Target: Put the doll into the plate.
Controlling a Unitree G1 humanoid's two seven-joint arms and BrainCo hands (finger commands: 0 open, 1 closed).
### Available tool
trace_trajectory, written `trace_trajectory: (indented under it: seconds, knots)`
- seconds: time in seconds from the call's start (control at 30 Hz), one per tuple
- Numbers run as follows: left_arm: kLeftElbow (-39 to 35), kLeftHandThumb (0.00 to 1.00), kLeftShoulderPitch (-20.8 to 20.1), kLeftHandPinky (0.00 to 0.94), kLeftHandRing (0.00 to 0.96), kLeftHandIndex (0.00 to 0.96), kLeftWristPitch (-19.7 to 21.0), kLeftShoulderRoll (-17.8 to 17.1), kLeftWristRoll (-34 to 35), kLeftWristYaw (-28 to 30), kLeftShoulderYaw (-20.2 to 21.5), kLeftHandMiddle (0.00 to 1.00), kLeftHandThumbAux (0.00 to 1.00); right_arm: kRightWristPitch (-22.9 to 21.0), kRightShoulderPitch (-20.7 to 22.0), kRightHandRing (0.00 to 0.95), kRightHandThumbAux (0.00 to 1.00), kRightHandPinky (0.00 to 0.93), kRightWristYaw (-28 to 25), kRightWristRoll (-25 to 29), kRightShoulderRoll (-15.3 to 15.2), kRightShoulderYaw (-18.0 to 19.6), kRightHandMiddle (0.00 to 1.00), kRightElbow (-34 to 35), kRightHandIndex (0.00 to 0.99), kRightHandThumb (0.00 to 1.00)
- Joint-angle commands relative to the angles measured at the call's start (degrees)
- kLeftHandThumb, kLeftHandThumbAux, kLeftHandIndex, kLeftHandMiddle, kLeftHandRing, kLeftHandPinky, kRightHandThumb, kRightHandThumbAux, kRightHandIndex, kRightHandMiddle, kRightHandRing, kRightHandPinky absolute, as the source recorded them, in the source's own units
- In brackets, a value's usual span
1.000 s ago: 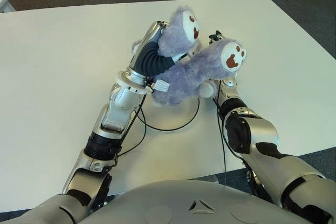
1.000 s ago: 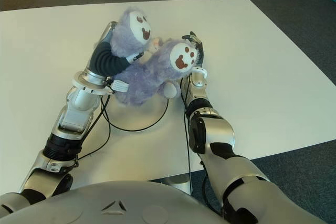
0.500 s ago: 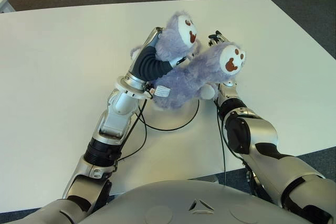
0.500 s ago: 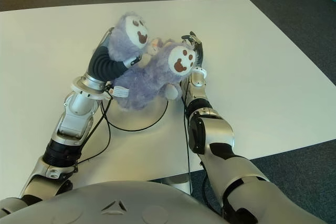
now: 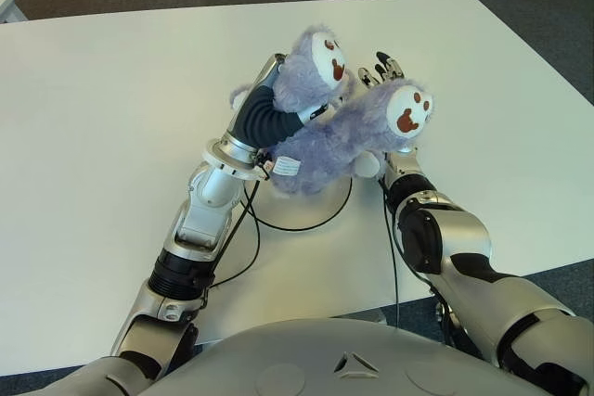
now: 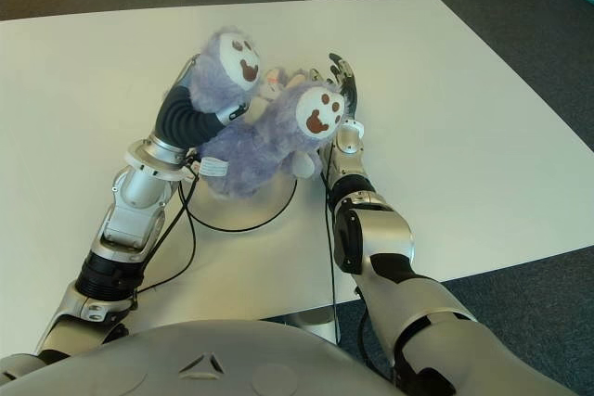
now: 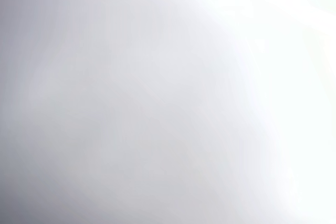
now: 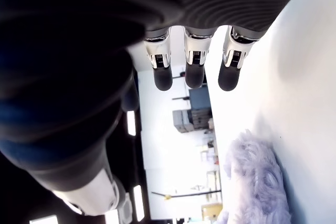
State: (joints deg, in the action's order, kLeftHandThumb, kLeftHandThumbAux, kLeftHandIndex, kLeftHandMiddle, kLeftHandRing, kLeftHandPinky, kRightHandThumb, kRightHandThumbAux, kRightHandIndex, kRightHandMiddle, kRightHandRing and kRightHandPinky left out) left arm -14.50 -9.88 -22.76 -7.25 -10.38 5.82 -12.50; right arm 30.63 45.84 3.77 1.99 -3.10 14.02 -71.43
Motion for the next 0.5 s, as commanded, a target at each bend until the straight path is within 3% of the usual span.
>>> trace_trajectory:
  seconds: [0.03, 0.37, 0.5]
  knots:
    - [0.7, 0.963, 0.6, 0.85, 0.834, 0.767, -1.0, 0.2, -0.1, -0.1, 0.5, 0.821, 0.638, -3.4, -5.8, 0.042, 0.786, 0.079, 0.3, -0.2, 1.0, -0.2, 0.045, -3.2, 0.089, 0.07]
    - [2.9, 0.933, -0.3, 0.863, 0.838, 0.76, -4.3, 0.9, -3.0, -2.4, 1.4, 0.825, 0.657, -3.1, -6.0, 0.036, 0.777, 0.073, 0.1, -0.1, 0.8, -0.4, 0.045, -3.2, 0.09, 0.069]
    - [3.2, 0.822, -0.4, 0.859, 0.839, 0.747, -4.7, 1.0, -3.9, -2.9, 1.7, 0.824, 0.684, -2.8, -6.1, 0.034, 0.781, 0.074, 0.4, -0.5, 0.6, -0.7, 0.041, -3.2, 0.084, 0.068]
